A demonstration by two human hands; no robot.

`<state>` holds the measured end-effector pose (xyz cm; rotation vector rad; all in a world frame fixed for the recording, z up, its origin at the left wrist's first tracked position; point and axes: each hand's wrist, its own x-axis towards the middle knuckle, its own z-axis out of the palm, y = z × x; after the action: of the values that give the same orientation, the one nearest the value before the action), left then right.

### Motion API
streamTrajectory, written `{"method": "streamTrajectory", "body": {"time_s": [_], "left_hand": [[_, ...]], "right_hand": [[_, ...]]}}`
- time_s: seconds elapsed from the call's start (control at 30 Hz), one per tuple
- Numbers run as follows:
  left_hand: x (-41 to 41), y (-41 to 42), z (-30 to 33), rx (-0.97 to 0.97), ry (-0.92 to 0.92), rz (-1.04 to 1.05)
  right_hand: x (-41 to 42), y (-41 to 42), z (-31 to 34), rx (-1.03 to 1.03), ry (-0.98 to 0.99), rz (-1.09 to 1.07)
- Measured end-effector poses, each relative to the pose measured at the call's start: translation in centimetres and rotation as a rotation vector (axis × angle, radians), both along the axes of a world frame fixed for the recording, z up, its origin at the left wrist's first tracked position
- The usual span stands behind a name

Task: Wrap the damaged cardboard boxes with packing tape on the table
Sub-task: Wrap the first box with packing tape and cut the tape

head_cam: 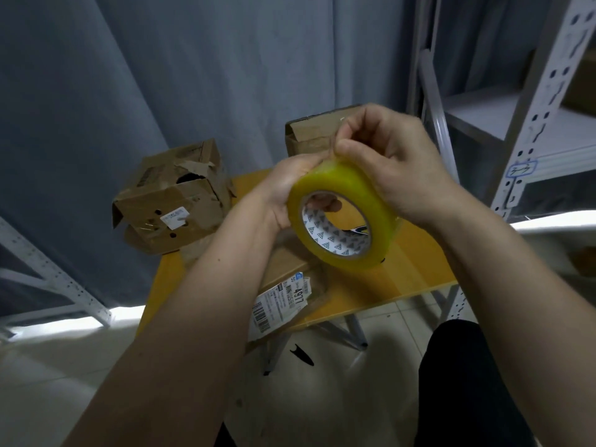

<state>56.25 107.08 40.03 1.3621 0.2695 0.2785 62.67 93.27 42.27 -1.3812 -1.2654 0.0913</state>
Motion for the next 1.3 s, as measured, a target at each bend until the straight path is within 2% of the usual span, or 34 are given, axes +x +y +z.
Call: {"method": "streamTrajectory", "body": {"time_s": [0.13,0.2,0.23,0.3,0.33,0.37,0.47,0.6,0.73,0.87,0.9,1.0,1.17,1.23,1.3], "left_hand": [[1.8,-1.3,-2.1,-0.199,0.069,0.005],[2.5,-2.4,-3.0,-0.296,0.072,0.14],[2.8,-2.9,-3.8,-0.248,0.043,0.251],[3.4,-4.1,-6.1,0.068,-0.02,0.419],[3.5,-5.0,-7.2,0.207,-0.033,0.419],[3.5,-5.6,-8.2,0.266,-0.006,0.38],[3.5,-5.5,-10.0,0.25,0.181,0.236],[4.1,-4.3,-11.2,0.476,0.396,0.144],[4.5,-4.7,-12.4,0.428,0.515,0.025],[4.6,-4.0,-12.0,0.048,0.585,-0.015],[4.7,-4.0,-11.9,0.012,0.599,-0.033],[5.2,-4.6,-12.4,-0.013,0.634,-0.067],[6.4,-4.9,-13.2,-0.073,0.665,-0.011],[6.9,-4.5,-13.1,-0.005,0.698,0.028],[7.1,-3.7,-13.0,0.189,0.739,0.127]], "right_hand": [[1.4,-1.2,-0.4,0.046,0.225,0.002],[2.6,-1.6,-1.1,0.003,0.315,-0.033],[3.2,-1.8,-1.4,-0.021,0.355,-0.08],[4.9,-1.9,-2.1,-0.064,0.414,-0.226],[5.8,-2.0,-2.5,-0.092,0.425,-0.295],[6.5,-2.0,-3.1,-0.132,0.433,-0.346],[8.0,-1.7,-6.0,-0.236,0.578,-0.427],[10.3,-0.5,-10.0,-0.256,0.942,-0.499],[12.0,0.6,-12.2,-0.357,1.122,-0.468],[12.3,0.7,-14.8,-0.498,0.991,-0.617],[12.3,0.8,-15.6,-0.533,0.924,-0.652],[12.5,1.2,-16.9,-0.58,0.746,-0.697],[13.7,0.6,-17.8,-0.695,0.493,-0.702],[13.9,0.4,-17.9,-0.742,0.393,-0.711],[14.1,0.5,-18.0,-0.79,0.328,-0.683]]}}
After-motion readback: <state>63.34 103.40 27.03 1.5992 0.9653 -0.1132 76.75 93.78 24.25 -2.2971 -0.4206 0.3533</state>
